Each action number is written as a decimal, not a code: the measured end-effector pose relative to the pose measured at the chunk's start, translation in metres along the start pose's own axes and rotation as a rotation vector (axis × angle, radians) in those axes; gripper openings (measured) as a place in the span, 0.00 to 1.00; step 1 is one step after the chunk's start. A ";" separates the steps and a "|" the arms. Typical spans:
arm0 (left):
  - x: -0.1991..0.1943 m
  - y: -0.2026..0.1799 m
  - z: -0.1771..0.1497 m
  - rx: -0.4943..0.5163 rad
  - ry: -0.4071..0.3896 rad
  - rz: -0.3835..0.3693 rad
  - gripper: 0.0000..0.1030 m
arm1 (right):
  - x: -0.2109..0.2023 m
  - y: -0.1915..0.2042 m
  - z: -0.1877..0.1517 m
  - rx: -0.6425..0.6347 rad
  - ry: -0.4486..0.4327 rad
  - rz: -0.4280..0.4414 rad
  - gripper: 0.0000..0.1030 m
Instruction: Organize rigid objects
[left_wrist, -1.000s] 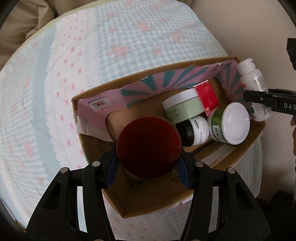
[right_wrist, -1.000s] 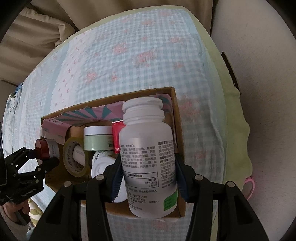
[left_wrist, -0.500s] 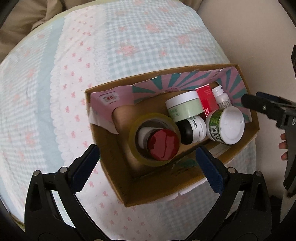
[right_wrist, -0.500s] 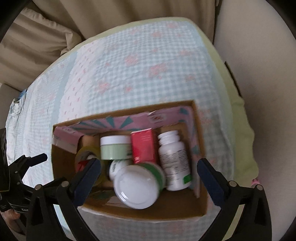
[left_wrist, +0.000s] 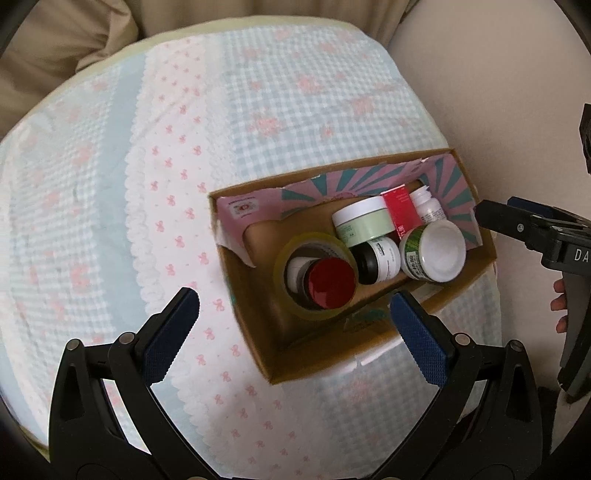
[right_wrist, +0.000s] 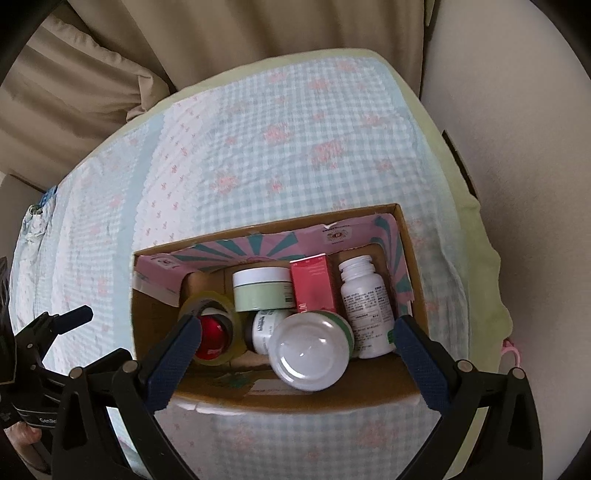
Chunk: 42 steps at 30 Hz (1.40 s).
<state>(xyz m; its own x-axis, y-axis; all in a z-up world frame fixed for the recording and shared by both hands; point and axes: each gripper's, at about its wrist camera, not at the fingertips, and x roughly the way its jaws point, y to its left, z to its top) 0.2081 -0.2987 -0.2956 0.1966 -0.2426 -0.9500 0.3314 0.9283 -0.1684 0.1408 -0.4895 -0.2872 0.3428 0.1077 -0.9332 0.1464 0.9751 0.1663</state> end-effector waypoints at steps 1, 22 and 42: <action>-0.011 0.002 -0.002 -0.008 -0.014 0.003 1.00 | -0.006 0.004 -0.001 -0.001 -0.007 -0.003 1.00; -0.330 0.112 -0.084 -0.118 -0.545 0.157 1.00 | -0.246 0.223 -0.059 -0.147 -0.423 -0.045 1.00; -0.376 0.139 -0.135 -0.136 -0.654 0.229 1.00 | -0.267 0.277 -0.093 -0.203 -0.542 -0.101 1.00</action>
<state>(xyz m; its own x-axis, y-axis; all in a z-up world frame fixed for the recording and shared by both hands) 0.0559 -0.0407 0.0028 0.7760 -0.1170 -0.6198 0.1053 0.9929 -0.0556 0.0036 -0.2300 -0.0220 0.7699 -0.0500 -0.6363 0.0407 0.9987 -0.0292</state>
